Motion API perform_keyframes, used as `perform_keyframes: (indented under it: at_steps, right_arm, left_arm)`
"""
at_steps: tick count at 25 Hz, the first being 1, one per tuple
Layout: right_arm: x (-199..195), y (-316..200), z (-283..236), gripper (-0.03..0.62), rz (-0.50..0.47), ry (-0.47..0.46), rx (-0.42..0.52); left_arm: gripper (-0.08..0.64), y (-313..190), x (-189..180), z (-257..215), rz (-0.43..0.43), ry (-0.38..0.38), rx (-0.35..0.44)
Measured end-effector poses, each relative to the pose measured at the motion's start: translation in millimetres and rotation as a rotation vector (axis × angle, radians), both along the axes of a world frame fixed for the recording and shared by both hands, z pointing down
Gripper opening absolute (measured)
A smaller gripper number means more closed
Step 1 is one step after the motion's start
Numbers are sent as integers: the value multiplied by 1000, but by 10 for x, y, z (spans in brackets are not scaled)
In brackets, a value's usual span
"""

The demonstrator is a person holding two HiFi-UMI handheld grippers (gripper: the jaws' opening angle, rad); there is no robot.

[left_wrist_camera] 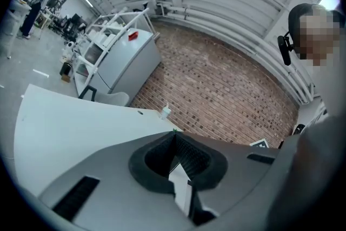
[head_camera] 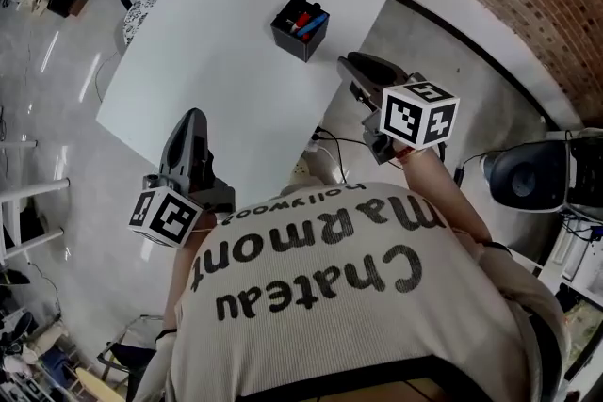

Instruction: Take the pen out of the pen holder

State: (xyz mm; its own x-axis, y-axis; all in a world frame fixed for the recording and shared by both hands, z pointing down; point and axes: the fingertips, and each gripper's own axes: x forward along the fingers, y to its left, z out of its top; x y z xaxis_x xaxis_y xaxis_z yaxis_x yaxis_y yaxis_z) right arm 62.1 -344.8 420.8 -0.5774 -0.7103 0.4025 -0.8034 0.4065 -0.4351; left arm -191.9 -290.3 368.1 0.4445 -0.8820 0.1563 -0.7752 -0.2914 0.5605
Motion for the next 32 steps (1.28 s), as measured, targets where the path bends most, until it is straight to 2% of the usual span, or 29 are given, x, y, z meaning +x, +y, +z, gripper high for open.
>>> perform_keyframes:
  at_steps: [7, 13, 19, 25, 32]
  right_arm:
    - [-260, -502, -7, 101, -74, 110, 24]
    - [-441, -888, 36, 101, -128, 299, 85]
    - [-592, -1047, 148, 106, -236, 474, 105]
    - [-717, -1121, 242, 132, -304, 514, 83]
    - [-696, -1144, 444, 130, -315, 522, -9]
  left_arm:
    - [0, -10, -509, 133, -112, 18, -21]
    - [0, 119, -839, 397, -194, 44, -77]
    - [0, 131, -994, 485, -236, 61, -91]
    - [0, 64, -1038, 506, -241, 66, -94]
    - [0, 47, -1049, 587, -241, 66, -109]
